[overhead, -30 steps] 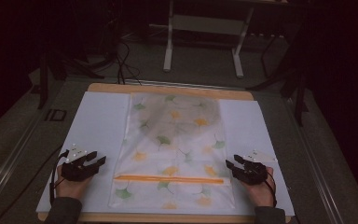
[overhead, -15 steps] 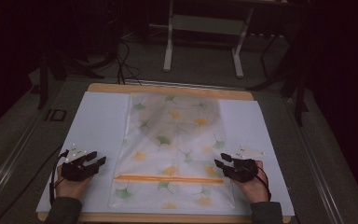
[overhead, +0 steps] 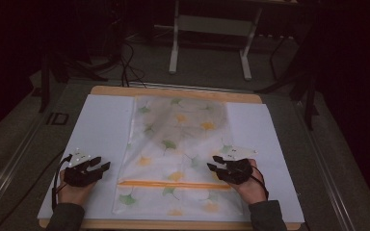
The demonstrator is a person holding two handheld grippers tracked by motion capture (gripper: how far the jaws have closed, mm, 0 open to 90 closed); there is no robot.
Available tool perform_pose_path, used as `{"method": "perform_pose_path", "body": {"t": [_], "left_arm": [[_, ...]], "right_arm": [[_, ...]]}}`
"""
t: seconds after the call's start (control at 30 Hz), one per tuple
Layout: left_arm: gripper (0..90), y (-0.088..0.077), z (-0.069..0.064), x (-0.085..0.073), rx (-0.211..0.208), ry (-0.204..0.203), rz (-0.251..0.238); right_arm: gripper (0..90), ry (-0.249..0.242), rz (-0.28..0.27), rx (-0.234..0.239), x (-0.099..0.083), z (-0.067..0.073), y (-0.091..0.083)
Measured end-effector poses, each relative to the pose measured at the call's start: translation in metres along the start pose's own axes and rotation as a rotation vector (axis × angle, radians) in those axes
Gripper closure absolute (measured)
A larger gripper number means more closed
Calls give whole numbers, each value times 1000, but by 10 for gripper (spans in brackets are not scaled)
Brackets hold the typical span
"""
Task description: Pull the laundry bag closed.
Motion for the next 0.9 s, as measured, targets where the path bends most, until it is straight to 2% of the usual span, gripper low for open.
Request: {"method": "perform_pose_path", "body": {"t": [0.2,0.43,0.6,0.9], "left_arm": [[533,0,0,0,-4,3,5],[535,-1,0,0,-8,-1,-2],[535,-1,0,0,-10,0,-4],[534,-1,0,0,-12,-1,-3]], "right_arm": [[640,-65,7,47,17,18,12],[626,-123,8,76,33,37,21],[626,-184,15,103,47,53,29],[631,-242,34,140,61,68,40]]}}
Point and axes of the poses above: each handheld gripper's, and its own axes: y roughly forward along the jaws, x roughly out of its top, z roughly to its left, the point moved 6 cm from there along y, roughly forward along the jaws, and after that the axes turned 6 degrees about -x, right-handed, at the moved point
